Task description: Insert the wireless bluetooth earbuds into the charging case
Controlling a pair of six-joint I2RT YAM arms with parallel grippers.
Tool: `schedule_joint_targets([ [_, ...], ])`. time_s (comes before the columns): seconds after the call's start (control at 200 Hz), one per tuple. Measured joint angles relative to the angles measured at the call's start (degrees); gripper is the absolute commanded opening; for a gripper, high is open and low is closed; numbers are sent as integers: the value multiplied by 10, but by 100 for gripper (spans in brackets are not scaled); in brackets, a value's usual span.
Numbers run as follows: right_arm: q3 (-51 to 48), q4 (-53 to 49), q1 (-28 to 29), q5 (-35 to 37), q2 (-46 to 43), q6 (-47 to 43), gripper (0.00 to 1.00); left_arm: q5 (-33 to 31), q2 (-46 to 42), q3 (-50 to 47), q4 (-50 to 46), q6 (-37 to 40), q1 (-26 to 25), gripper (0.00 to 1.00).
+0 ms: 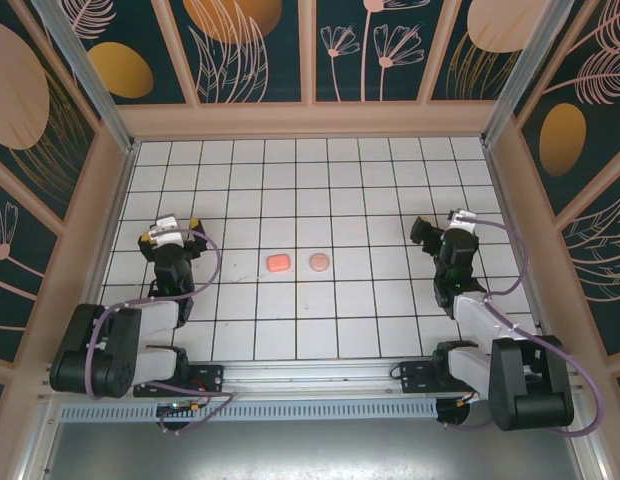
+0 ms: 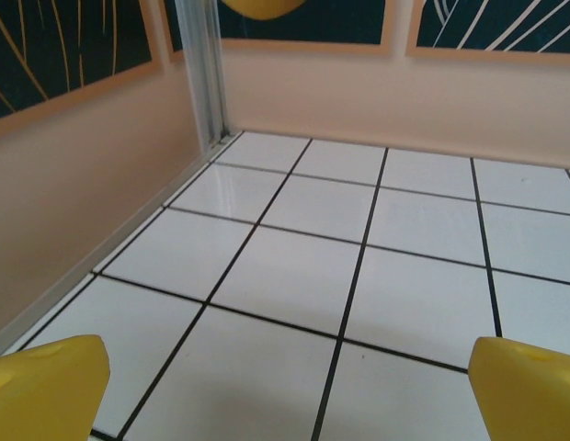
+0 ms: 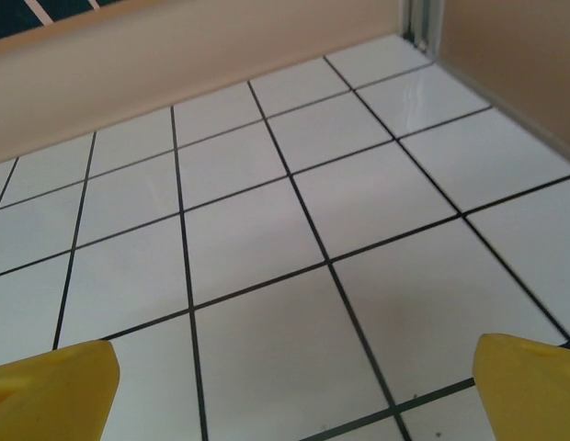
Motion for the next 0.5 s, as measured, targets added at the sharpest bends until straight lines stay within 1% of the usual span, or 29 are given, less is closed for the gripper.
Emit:
schedule_joint_targets([
  [0.145, -31, 71, -17, -1, 0, -24, 99, 18, 41, -8, 85, 8, 6, 99],
  [0.295, -49, 138, -28, -2, 23, -46, 99, 38, 108, -23, 173, 16, 7, 99],
  [0.36, -55, 165, -33, -6, 40, -52, 99, 43, 122, -23, 176, 17, 7, 99],
  [0.5, -62, 221, -43, -22, 86, -56, 99, 52, 122, -4, 170, 15, 16, 99],
])
